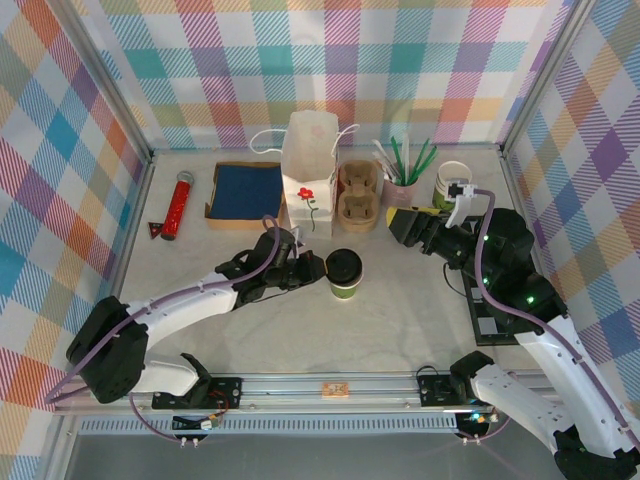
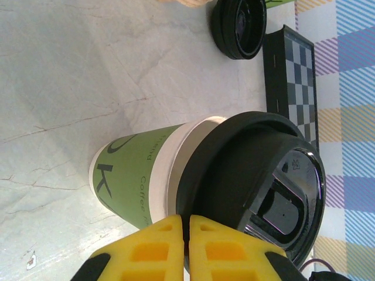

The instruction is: Pack the takeout coffee

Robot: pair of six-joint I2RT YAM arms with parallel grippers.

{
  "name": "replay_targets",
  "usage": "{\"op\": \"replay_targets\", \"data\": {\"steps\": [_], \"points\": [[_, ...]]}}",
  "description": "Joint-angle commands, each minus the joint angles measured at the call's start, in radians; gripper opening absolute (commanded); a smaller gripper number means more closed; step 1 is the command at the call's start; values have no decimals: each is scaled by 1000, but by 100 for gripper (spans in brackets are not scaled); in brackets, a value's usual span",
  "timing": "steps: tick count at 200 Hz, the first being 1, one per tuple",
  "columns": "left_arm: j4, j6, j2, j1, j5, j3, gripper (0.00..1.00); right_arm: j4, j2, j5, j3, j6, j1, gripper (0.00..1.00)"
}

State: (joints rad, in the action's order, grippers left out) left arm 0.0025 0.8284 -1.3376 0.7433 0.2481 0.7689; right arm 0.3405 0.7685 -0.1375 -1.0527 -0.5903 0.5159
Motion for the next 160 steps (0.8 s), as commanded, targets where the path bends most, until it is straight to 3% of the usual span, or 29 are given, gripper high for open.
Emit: {"op": "replay_targets", "data": {"steps": [1, 160], "points": [[-26, -27, -7, 10, -12, 37, 10, -23, -14, 15, 2, 1, -8, 73], [-8, -26, -25, 14, -12, 36, 17, -15, -38, 24, 14, -3, -15, 72]]}}
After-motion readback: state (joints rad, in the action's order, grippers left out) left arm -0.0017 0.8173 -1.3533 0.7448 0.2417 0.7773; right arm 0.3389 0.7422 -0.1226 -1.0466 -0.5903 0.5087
